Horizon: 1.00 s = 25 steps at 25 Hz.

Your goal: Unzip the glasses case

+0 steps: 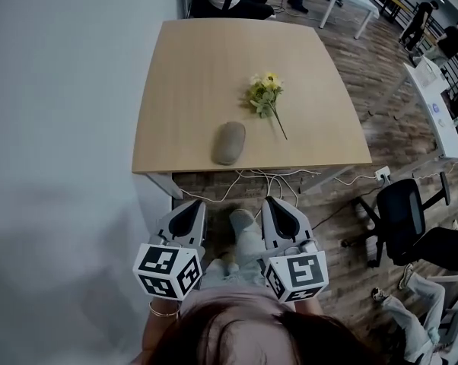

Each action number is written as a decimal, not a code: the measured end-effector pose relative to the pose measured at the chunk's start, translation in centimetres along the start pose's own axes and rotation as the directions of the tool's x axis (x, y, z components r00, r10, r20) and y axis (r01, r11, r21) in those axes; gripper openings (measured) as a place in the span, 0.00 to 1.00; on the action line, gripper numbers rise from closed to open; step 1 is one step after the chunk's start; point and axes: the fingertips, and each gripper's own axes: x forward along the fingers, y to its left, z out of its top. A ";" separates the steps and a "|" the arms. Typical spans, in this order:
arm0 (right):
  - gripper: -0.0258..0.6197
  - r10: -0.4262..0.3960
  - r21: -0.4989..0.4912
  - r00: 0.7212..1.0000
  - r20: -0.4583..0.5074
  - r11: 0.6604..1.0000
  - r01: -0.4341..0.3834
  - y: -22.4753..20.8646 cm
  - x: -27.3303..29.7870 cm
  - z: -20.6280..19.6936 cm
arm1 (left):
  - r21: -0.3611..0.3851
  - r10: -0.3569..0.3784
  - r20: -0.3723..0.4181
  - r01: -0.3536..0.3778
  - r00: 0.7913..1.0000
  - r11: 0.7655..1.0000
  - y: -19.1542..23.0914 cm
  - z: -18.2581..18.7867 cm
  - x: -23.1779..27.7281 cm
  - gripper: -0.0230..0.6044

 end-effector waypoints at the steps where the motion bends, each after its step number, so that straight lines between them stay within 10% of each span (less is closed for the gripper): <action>1: 0.06 0.003 0.004 1.000 0.002 1.000 -0.003 -0.4 0.5 0.0 | -0.001 0.003 -0.003 -0.003 1.000 1.000 0.2 0.1 0.6 0.01; 25: 0.06 0.060 0.092 0.997 0.043 0.994 -0.064 -15.3 16.1 3.5 | -0.058 0.099 -0.123 -0.107 0.987 0.993 6.5 1.4 20.9 0.07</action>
